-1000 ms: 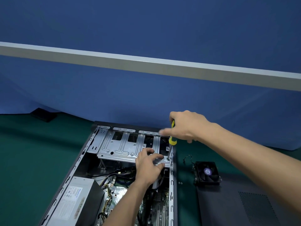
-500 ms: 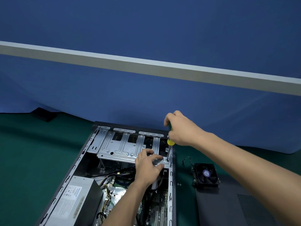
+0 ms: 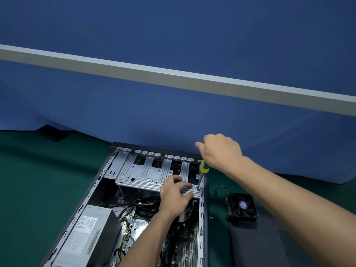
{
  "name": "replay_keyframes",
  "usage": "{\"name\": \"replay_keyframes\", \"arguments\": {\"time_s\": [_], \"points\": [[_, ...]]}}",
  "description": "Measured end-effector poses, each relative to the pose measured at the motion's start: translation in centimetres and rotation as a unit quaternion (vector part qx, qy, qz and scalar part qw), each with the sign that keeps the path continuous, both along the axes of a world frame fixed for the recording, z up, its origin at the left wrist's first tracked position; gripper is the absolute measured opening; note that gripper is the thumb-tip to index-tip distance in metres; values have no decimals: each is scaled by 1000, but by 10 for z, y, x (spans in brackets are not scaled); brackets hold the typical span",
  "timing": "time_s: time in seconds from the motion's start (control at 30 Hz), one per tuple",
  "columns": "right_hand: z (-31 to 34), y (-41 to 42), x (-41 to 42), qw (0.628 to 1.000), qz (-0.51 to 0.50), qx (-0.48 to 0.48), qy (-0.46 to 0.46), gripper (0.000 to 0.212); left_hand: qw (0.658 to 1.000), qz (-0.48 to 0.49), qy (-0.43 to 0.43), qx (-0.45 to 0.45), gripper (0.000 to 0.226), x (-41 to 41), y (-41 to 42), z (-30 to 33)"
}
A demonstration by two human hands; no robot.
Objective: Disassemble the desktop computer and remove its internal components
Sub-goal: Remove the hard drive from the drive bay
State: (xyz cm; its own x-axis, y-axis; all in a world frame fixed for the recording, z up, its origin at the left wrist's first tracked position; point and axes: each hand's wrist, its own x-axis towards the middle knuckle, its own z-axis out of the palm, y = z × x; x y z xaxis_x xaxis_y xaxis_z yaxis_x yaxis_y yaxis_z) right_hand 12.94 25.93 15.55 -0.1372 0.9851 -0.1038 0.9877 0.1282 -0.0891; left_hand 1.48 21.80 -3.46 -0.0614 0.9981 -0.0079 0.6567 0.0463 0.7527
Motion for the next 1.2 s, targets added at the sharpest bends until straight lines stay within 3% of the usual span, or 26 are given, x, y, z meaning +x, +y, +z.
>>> {"name": "replay_keyframes", "arguments": {"time_s": [0.07,0.1,0.17,0.3,0.43,0.57,0.67,0.73,0.87,0.97,1.07,1.2], "points": [[-2,-3,-1,997,24,-27,74,7,1000,0,-2,1,18,0,-1,1],[-1,-4,-2,993,40,-54,97,15,1000,1,-1,1,18,0,0,1],[-1,-7,-4,994,55,-60,72,23,1000,1,3,-2,19,0,0,1],[-3,-6,-7,999,32,41,9,26,1000,1,5,-1,19,0,0,2],[-1,-4,-9,998,11,-20,62,21,1000,4,1,-2,18,1,0,2],[-2,-6,-9,1000,-16,24,-5,21,1000,2,-5,0,18,1,0,2],[-2,-3,-11,998,-15,-9,56,11,1000,3,-4,-2,18,1,0,3],[2,-3,-12,996,-17,-51,75,20,1000,5,-7,-4,18,1,-1,3],[4,-3,-11,999,-24,-2,-41,24,1000,3,-9,-6,18,1,-1,3],[3,1,-11,999,-25,-35,23,11,1000,5,-10,-5,18,1,0,3],[7,1,-13,995,-14,-85,56,22,1000,8,-15,-7,17,1,0,2],[4,-1,-13,1000,-4,-14,3,19,1000,7,-10,-5,18,1,0,2]]}}
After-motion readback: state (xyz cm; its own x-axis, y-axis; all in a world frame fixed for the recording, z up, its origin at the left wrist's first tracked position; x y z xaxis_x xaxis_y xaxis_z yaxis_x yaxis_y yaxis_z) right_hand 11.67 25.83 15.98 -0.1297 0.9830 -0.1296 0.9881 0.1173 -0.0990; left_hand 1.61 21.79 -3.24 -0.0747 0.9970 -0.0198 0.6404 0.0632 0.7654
